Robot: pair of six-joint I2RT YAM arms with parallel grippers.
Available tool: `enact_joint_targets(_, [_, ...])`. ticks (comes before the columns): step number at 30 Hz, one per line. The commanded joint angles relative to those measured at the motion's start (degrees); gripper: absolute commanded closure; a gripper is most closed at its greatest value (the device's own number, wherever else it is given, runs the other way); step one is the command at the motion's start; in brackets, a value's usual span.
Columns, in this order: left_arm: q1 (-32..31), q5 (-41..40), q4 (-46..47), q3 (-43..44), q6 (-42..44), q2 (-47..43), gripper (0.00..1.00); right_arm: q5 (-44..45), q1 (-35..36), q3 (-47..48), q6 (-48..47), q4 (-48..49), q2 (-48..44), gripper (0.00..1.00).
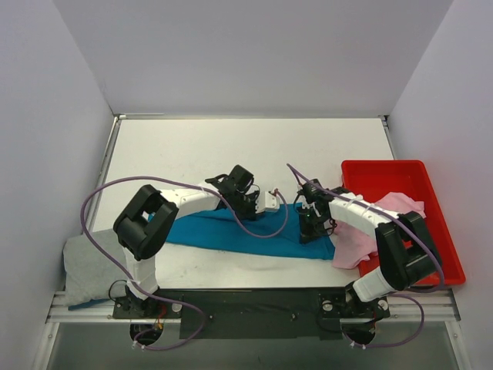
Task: Fold and stack the t-shirts
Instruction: Fold the other side of the tshirt into a rectangle
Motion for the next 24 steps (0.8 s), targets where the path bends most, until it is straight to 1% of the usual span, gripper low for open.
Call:
enact_joint_targets(1, [-0.8, 6.0, -6.2, 1.0, 9.7, -0.8, 1.00, -1.3, -0.4, -0.9, 1.1, -0.2, -0.1, 1.00])
enact_joint_targets(3, [-0.9, 7.4, -9.7, 1.3, 12.8, -1.2, 1.00, -1.4, -0.4, -1.0, 1.2, -0.6, -1.2, 1.00])
enact_joint_targets(5, [-1.0, 8.8, -12.3, 1.5, 15.6, -1.5, 1.00, -1.3, -0.4, -1.2, 1.2, -1.7, -2.8, 0.91])
enact_joint_targets(6, [-0.9, 9.4, -12.9, 1.5, 16.7, -1.6, 1.00, -0.6, -0.4, -1.1, 1.2, -3.0, -4.3, 0.74])
enact_joint_targets(8, [-1.0, 9.5, -14.6, 1.4, 19.5, -1.8, 1.00, 0.2, -0.4, -0.9, 1.1, -5.5, -7.2, 0.62])
enact_joint_targets(11, [-1.2, 6.2, -14.9, 1.3, 22.4, -2.2, 0.99, 1.8, -0.8, -0.4, 1.2, -8.3, -11.5, 0.59])
enact_joint_targets(12, [-1.1, 5.6, -14.9, 1.6, 22.5, -2.3, 0.97, 2.4, -1.2, 0.1, 1.0, -9.0, -13.3, 0.58])
enact_joint_targets(14, [-1.1, 3.1, -15.3, 3.2, 22.3, -2.3, 0.89, 2.5, -3.7, 1.4, 1.1, -9.3, -14.5, 0.57])
enact_joint_targets(15, [-0.9, 1.4, -15.5, 4.0, 20.6, -2.3, 0.83, 2.4, -6.5, 2.0, 0.6, -9.2, -14.4, 0.56])
enact_joint_targets(17, [0.2, 0.7, -17.8, 7.6, 17.4, -2.5, 0.76, 3.1, -10.7, 4.9, -0.6, -9.2, -12.6, 0.56])
enact_joint_targets(19, [2.2, 1.0, -21.5, 12.5, 15.0, -3.0, 0.71, 4.9, -12.7, 9.5, -2.9, -9.2, -9.2, 0.55])
enact_joint_targets(20, [3.1, 1.0, -23.6, 13.1, 14.6, -3.4, 0.69, 6.1, -13.0, 12.7, -4.2, -9.1, -5.7, 0.55])
enact_joint_targets(21, [5.1, 0.9, -24.5, 14.1, 14.2, -3.6, 0.68, 6.8, -13.6, 14.6, -4.9, -9.5, -3.9, 0.54])
enact_joint_targets(22, [7.4, 0.9, -26.3, 14.3, 14.0, -3.9, 0.67, 7.0, -13.8, 17.6, -6.0, -9.4, -0.3, 0.53])
enact_joint_targets(24, [11.7, -0.1, -26.4, 13.5, 13.3, -4.7, 0.65, 7.5, -14.5, 20.9, -7.0, -9.5, 4.5, 0.53])
